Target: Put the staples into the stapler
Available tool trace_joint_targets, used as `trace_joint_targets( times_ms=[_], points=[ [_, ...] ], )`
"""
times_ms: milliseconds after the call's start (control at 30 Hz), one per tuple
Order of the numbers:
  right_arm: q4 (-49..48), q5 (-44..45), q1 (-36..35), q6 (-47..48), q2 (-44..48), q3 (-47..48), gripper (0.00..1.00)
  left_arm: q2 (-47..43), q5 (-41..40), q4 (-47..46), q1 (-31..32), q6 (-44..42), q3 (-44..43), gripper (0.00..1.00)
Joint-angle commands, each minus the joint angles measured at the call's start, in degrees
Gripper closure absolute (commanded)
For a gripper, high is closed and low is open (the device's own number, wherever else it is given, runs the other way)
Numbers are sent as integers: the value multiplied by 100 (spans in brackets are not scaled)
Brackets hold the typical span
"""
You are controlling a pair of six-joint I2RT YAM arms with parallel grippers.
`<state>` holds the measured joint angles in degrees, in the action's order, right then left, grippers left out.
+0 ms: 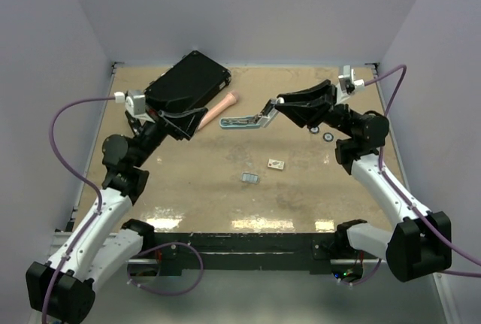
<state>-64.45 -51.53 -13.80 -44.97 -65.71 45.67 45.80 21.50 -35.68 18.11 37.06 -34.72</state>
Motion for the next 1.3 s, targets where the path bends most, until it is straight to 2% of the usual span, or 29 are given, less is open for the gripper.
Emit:
trace_joint_targets(
  times_ms=[0, 67, 233, 333, 533, 733, 833, 967, 1100, 1133, 1200, 1233, 1267],
  points=[
    [292, -191, -8, 524, 41, 355, 100, 551, 1275, 843, -18, -1524, -1018, 26],
    [362, -244, -8, 551, 6, 364, 100, 1033, 1918, 1219, 122, -1684, -1526, 26],
    [485, -253, -26, 595, -56, 276, 100, 1782, 2016, 2021, 974, -2668, -2328, 22],
    [722, -235, -35, 709, -29, 241, 100, 2116, 2068, 2091, 1168, -2958, -2531, 20],
    [1039, -244, -61, 850, 41, 214, 100, 2697, 2236, 2829, 1537, -3906, -3137, 20],
    [1066, -252, -105, 858, 32, 214, 100, 3127, 2499, 2926, 1625, -4049, -3400, 22],
    [1074, -244, -105, 867, 23, 214, 100, 3330, 2683, 2935, 1643, -3996, -3515, 28],
    [1127, -252, -114, 902, 32, 197, 100, 3470, 2921, 2918, 1643, -3961, -3568, 53],
    [1154, -270, -114, 946, 24, 170, 100, 3523, 3238, 2847, 1643, -3864, -3568, 70],
    [1154, -279, -123, 946, 15, 170, 100, 3541, 3273, 2865, 1643, -3855, -3559, 80],
    [1162, -323, -114, 955, 6, 162, 100, 3559, 3282, 2891, 1643, -3855, -3551, 90],
    [1180, -340, -123, 955, -29, 162, 100, 3532, 3265, 2891, 1643, -3855, -3516, 100],
    [1249, -332, -114, 964, -29, 153, 100, 3523, 3221, 2909, 1635, -3864, -3489, 100]
  ],
)
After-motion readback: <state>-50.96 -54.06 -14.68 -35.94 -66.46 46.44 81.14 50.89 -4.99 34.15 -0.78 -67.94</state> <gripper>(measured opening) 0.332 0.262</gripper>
